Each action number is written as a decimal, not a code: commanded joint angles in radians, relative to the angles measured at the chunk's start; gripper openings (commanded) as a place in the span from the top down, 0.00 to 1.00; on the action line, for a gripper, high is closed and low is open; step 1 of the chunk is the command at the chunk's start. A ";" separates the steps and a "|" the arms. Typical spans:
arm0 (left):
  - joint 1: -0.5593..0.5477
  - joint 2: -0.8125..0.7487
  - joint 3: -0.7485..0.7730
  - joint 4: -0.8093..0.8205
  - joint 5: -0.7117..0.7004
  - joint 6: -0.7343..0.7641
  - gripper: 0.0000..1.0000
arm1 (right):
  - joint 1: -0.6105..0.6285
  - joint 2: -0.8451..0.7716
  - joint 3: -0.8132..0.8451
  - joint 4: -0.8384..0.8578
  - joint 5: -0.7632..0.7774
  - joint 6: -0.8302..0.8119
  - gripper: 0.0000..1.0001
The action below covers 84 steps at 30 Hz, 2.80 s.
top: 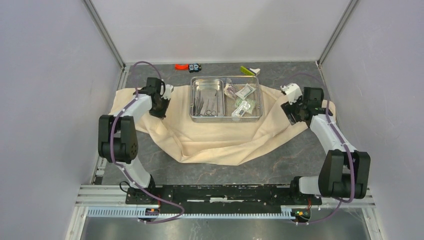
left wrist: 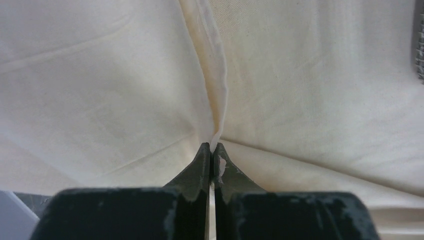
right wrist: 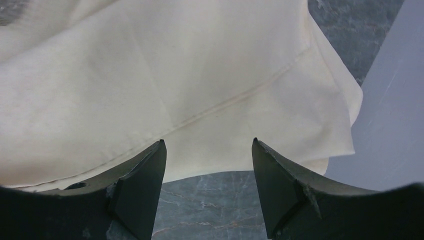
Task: Open and lay out the surgical kit
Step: Open the surgical kit at the center of the board.
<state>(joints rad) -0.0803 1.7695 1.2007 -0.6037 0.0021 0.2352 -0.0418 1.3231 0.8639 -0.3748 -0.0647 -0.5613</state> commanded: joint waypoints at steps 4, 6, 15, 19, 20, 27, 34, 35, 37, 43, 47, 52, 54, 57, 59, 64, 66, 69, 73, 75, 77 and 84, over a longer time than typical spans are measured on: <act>0.009 -0.192 -0.042 -0.001 0.096 -0.016 0.98 | -0.171 0.104 0.100 0.003 -0.173 0.134 0.30; 0.009 -0.198 -0.041 0.002 0.104 -0.017 0.98 | -0.201 0.143 0.108 0.017 -0.226 0.187 0.31; 0.009 -0.180 -0.035 0.002 0.148 -0.025 0.98 | -0.239 0.281 0.128 0.073 -0.371 0.343 0.35; 0.010 -0.187 -0.035 0.002 0.145 -0.023 0.98 | -0.249 0.321 0.135 0.096 -0.376 0.370 0.36; 0.010 -0.191 -0.035 0.003 0.144 -0.023 0.98 | -0.251 0.329 0.136 0.100 -0.378 0.375 0.36; 0.010 -0.201 -0.038 0.002 0.136 -0.021 0.98 | -0.268 0.384 0.140 0.149 -0.461 0.431 0.42; 0.010 -0.203 -0.038 0.002 0.122 -0.019 0.98 | -0.283 0.416 0.142 0.211 -0.516 0.495 0.61; 0.010 -0.205 -0.038 0.003 0.120 -0.018 0.98 | -0.287 0.416 0.142 0.218 -0.520 0.502 0.64; 0.011 -0.207 -0.038 0.005 0.116 -0.018 0.98 | -0.296 0.415 0.142 0.230 -0.526 0.513 0.72; 0.025 -0.227 -0.047 -0.001 0.116 -0.009 0.98 | -0.323 0.376 0.126 0.246 -0.553 0.523 1.00; 0.038 -0.270 -0.057 -0.025 0.105 0.018 0.98 | -0.348 0.307 0.104 0.229 -0.564 0.502 1.00; 0.050 -0.412 -0.087 -0.112 0.070 0.125 0.98 | -0.407 0.156 0.109 0.051 -0.540 0.330 1.00; 0.050 -0.503 -0.114 -0.171 0.045 0.187 0.98 | -0.433 0.078 0.117 -0.053 -0.492 0.222 1.00; 0.050 -0.668 -0.175 -0.259 0.023 0.283 0.98 | -0.454 -0.060 0.103 -0.186 -0.399 0.050 1.00; 0.049 -0.781 -0.218 -0.332 0.016 0.350 0.98 | -0.455 -0.165 0.071 -0.254 -0.339 -0.048 1.00; 0.049 -1.006 -0.289 -0.510 0.002 0.442 0.98 | -0.455 -0.352 0.029 -0.430 -0.275 -0.241 1.00; 0.048 -1.084 -0.294 -0.578 0.001 0.468 0.98 | -0.455 -0.414 0.026 -0.509 -0.263 -0.301 1.00; 0.049 -1.197 -0.277 -0.676 0.021 0.502 0.98 | -0.455 -0.493 0.033 -0.606 -0.254 -0.376 1.00; 0.048 -1.291 -0.251 -0.794 0.073 0.556 0.98 | -0.455 -0.586 0.047 -0.717 -0.226 -0.451 1.00; 0.048 -1.330 -0.261 -0.833 0.073 0.581 0.98 | -0.455 -0.621 0.051 -0.774 -0.204 -0.489 1.00; 0.048 -1.359 -0.273 -0.874 0.059 0.610 0.98 | -0.455 -0.654 0.046 -0.825 -0.174 -0.520 0.99; 0.048 -1.442 -0.248 -0.946 -0.059 0.702 0.73 | -0.455 -0.793 0.031 -0.873 -0.010 -0.582 0.79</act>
<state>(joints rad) -0.0322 0.3599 0.9215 -1.4971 0.0120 0.8440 -0.4938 0.5808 0.8982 -1.1992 -0.1989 -1.0767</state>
